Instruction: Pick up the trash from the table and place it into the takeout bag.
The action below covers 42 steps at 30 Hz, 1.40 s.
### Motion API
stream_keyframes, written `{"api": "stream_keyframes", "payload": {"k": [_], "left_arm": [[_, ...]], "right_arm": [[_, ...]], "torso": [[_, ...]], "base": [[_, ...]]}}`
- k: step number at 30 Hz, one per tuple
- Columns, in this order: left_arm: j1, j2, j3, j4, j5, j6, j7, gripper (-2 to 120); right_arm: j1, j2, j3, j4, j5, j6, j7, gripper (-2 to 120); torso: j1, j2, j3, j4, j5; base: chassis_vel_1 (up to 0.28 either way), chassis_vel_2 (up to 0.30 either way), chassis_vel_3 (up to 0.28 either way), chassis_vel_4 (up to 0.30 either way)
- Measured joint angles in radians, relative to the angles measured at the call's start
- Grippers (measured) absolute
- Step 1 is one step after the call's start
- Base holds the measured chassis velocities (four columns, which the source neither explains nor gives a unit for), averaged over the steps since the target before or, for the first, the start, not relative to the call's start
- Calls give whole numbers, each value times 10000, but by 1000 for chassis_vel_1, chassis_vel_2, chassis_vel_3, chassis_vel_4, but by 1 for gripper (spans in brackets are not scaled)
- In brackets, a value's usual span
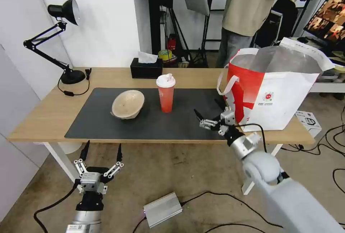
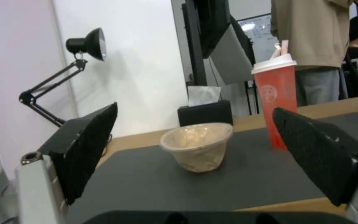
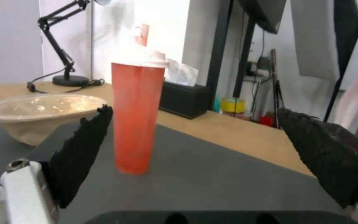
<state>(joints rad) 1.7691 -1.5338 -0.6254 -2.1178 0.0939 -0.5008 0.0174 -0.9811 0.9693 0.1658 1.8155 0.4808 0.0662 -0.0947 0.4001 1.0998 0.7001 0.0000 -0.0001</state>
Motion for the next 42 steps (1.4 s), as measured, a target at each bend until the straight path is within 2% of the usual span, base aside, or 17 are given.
{"api": "stream_keyframes", "payload": {"k": [26,42], "left_arm": [[40,-132,-98,26,1,-119,3,100],[-134,-140,-238,326,-191,-172,-5,100]], "right_arm": [[2371,406,-2052,-1657,644,-666,-67,100],[2917,898,-2648,-2377,614,-677,-148,100]], "torso": [[0,1,-1,1,0],[0,2,-1,0,0]], "base": [[0,0,0,0],[0,0,0,0]]}}
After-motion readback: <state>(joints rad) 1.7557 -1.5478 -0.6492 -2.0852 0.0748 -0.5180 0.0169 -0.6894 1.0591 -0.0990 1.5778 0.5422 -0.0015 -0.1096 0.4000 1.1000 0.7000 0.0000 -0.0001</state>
